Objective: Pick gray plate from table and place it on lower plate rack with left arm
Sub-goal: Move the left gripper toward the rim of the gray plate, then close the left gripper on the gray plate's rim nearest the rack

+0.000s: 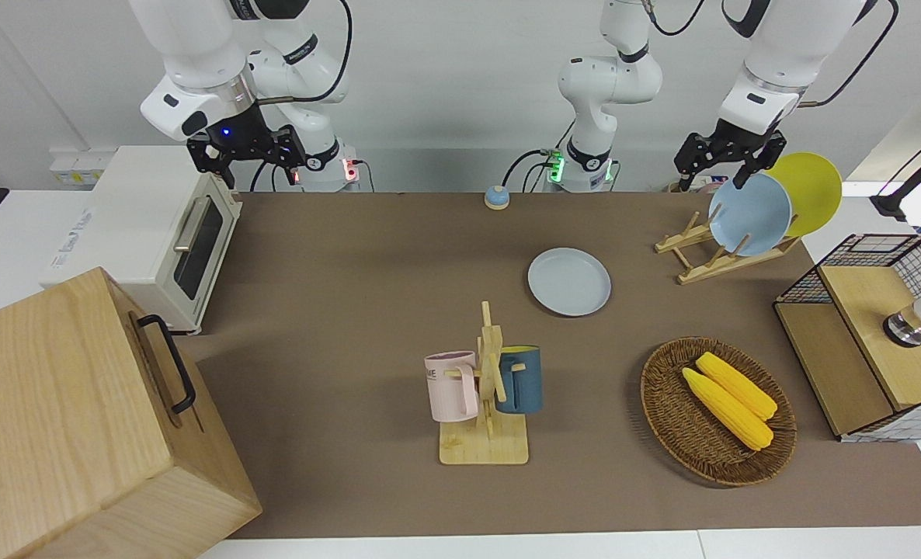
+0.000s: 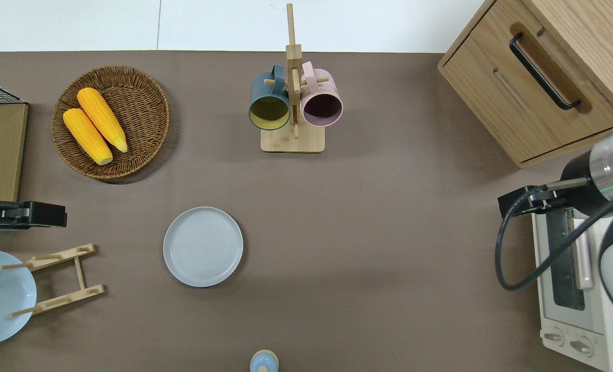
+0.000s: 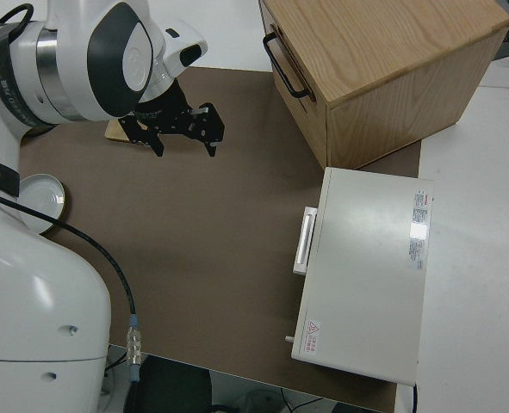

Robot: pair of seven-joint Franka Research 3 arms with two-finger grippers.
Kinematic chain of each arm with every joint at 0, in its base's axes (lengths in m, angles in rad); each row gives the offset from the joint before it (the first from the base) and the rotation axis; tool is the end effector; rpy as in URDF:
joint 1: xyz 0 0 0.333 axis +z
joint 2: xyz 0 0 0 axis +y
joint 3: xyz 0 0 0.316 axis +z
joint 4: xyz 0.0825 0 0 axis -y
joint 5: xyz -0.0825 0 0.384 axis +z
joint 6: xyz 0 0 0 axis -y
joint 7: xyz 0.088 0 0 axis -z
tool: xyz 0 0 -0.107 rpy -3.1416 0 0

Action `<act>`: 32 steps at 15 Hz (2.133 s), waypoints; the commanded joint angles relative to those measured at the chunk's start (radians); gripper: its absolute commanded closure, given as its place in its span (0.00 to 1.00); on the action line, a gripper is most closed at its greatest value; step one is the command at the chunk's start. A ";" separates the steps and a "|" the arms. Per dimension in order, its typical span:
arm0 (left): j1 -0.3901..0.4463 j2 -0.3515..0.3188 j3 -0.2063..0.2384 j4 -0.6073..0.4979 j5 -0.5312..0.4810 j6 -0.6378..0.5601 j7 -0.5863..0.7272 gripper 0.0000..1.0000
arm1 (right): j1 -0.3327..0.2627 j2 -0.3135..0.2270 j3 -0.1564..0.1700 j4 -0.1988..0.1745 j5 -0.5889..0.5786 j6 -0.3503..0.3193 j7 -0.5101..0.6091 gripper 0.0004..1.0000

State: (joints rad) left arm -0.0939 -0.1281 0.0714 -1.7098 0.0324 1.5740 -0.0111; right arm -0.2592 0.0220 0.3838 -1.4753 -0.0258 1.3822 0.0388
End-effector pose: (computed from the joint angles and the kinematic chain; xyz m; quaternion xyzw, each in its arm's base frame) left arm 0.5136 -0.0057 0.6274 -0.9999 0.0061 0.0038 0.0117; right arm 0.5375 0.0615 0.6421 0.9975 0.0413 -0.0558 0.0133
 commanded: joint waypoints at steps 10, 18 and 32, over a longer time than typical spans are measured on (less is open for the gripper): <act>0.008 0.005 -0.010 -0.029 -0.068 0.003 -0.038 0.01 | -0.023 -0.002 0.021 0.006 -0.005 -0.012 0.012 0.02; -0.006 -0.059 -0.009 -0.395 -0.141 0.343 -0.090 0.01 | -0.023 -0.002 0.021 0.007 -0.006 -0.012 0.012 0.02; -0.040 0.073 -0.012 -0.680 -0.203 0.692 -0.104 0.01 | -0.023 -0.002 0.021 0.007 -0.006 -0.011 0.012 0.02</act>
State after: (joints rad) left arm -0.1089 -0.0884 0.0534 -2.3523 -0.1574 2.2078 -0.0951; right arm -0.2592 0.0220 0.3838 -1.4753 -0.0258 1.3822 0.0388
